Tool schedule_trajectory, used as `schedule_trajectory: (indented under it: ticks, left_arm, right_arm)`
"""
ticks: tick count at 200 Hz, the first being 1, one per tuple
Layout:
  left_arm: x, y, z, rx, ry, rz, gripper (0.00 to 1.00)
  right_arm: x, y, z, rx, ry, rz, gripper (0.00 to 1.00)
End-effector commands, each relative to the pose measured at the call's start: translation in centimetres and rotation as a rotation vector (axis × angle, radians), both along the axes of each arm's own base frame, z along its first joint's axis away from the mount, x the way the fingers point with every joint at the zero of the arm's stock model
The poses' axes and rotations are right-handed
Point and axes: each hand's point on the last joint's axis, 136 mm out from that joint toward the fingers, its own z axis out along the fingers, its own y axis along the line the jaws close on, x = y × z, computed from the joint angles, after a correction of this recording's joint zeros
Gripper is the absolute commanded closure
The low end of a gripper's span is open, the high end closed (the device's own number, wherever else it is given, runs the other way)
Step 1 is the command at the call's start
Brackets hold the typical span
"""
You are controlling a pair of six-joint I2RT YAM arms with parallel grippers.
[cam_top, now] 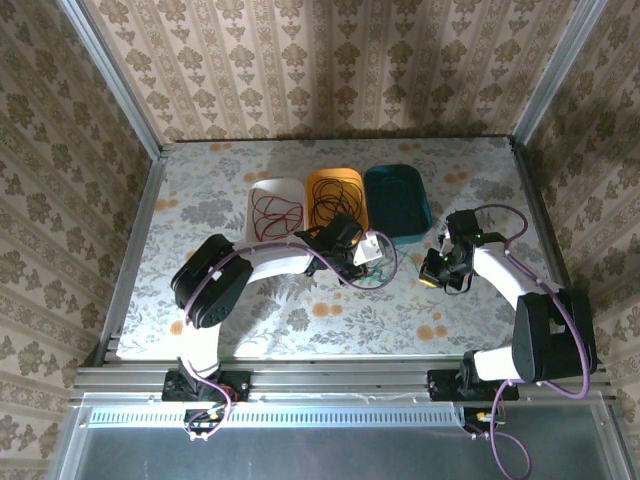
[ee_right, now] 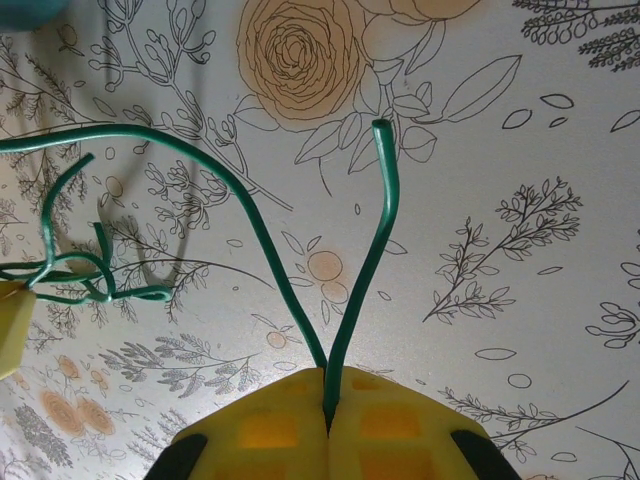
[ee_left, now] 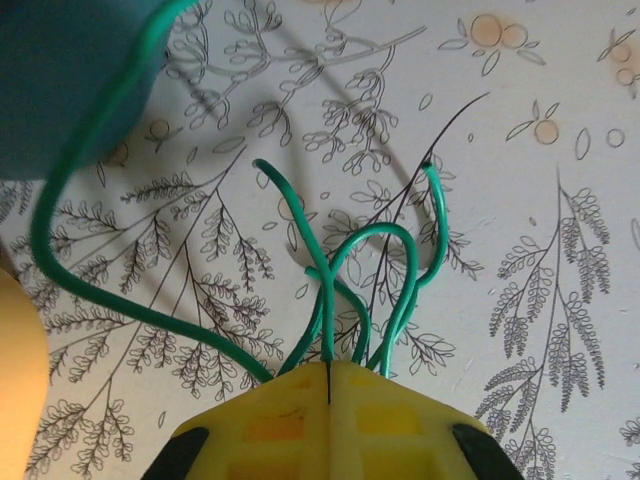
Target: Untangle the cables
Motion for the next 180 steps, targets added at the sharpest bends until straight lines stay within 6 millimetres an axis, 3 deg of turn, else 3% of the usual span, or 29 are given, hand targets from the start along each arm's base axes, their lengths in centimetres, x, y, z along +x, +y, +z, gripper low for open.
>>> schedule_trajectory:
  ticks: [1,51,121,147,180]
  left_arm:
    - [0.6,-0.1,0.1,0.008,-0.016,0.019,1.0]
    - [0.3,0.8,1.9,-0.097,0.041,0.023,1.0]
    - [-0.4,3.9,10.1,-0.424,0.259,-0.006,1.0]
    - [0.1,5.0,12.7,-0.519,0.295,0.025,1.0]
    - [0.9,6.2,17.8,-0.679,0.295,0.026,1.0]
  right_arm:
    - [0.3,-0.5,1.0,-0.027,-0.034,-0.027,1.0]
    - [0.4,-2.2,1.2,-0.033,-0.044,-0.149,1.0]
    - [-0.7,-5.2,-0.2,0.03,0.012,-0.368,1.0]
    - [-1.5,-6.3,-0.7,0.028,0.027,-0.445,1.0]
    - [-3.2,-8.1,-1.8,0.006,0.067,-0.566,1.0]
